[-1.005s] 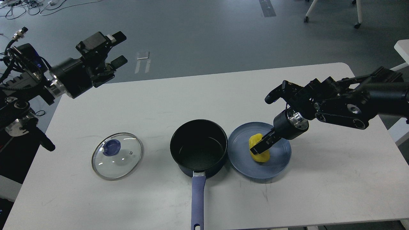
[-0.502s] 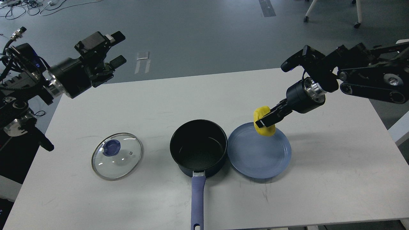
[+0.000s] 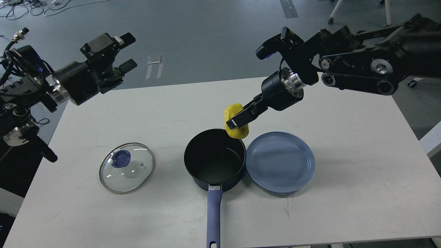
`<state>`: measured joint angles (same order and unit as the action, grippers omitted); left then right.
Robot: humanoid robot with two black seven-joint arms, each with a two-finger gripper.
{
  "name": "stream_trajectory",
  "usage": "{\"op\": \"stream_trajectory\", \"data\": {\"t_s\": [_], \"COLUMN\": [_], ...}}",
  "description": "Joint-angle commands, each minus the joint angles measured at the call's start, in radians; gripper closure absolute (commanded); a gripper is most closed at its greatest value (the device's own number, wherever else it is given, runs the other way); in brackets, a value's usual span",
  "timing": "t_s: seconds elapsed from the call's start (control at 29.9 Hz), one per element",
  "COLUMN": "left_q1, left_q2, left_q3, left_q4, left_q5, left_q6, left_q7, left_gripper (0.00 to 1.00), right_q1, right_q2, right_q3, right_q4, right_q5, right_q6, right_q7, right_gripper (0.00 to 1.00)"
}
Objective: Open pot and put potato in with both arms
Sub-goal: 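Lift the potato and carry it over the open pot, then lower the potato into the pot and open the right gripper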
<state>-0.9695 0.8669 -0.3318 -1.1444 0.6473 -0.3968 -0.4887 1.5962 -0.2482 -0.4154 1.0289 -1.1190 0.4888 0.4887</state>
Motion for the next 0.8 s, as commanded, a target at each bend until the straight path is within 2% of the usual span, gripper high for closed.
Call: {"op": "stream_trajectory", "data": {"t_s": [0.0, 0.2, 0.54, 0.77], "left_q1": [0.002, 0.002, 0.005, 0.005], "left_q2": [0.0, -0.002, -0.002, -0.002], "left_q3": [-0.003, -0.001, -0.001, -0.001], "left_q4": [0.0, 0.0, 0.0, 0.0], "left_q5": [0.0, 0.0, 0.0, 0.0], "left_q6": [0.0, 0.001, 0.001, 0.001], "left_q7": [0.0, 0.0, 0.0, 0.0], "left_gripper": [0.02, 0.02, 0.02, 0.02], "right_q1": [-0.038, -0.068, -0.104, -0.104], "right_q2": [0.096, 0.179, 0.234, 0.248], "right_q3": [-0.002, -0.005, -0.049, -0.054], "right_q4": [-0.056, -0.134, -0.177, -0.194], "right_q5": [0.025, 0.073, 0.073, 0.073], "right_q6": [0.0, 0.0, 0.0, 0.0], "right_q7": [0.0, 0.0, 0.0, 0.0], "right_gripper": [0.72, 0.72, 0.71, 0.57]}}
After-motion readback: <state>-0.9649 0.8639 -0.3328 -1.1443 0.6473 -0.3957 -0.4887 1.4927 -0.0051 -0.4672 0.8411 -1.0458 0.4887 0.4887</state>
